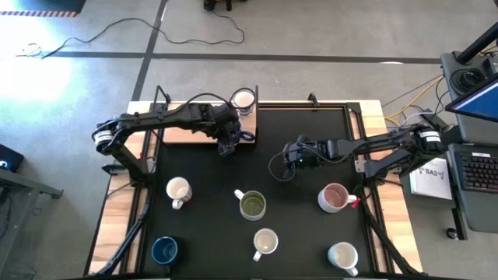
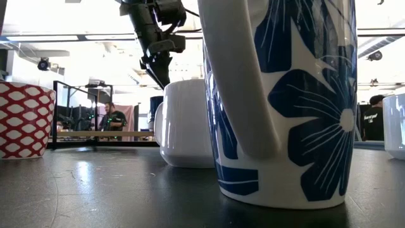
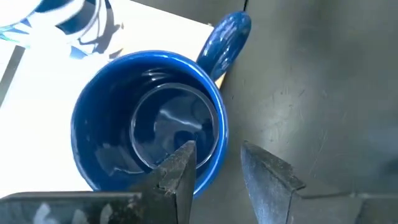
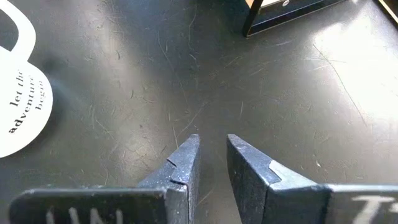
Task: Place coffee mugs
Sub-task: Adjust the mugs on the shelf
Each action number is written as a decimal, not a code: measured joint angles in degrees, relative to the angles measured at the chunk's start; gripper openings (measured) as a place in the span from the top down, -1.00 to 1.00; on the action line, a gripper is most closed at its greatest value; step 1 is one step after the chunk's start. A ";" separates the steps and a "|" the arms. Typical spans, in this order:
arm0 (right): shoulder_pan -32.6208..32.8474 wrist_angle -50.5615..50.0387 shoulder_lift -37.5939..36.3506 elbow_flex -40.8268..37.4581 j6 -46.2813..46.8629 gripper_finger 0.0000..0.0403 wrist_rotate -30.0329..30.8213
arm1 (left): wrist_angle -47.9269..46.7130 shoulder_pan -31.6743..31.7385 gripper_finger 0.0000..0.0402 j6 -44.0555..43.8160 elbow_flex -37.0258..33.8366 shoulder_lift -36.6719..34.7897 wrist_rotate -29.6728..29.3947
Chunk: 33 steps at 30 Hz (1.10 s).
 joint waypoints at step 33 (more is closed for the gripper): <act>0.02 -0.24 0.00 0.00 0.02 0.66 -0.01 | 2.94 0.07 0.88 -2.30 -0.08 4.37 -0.83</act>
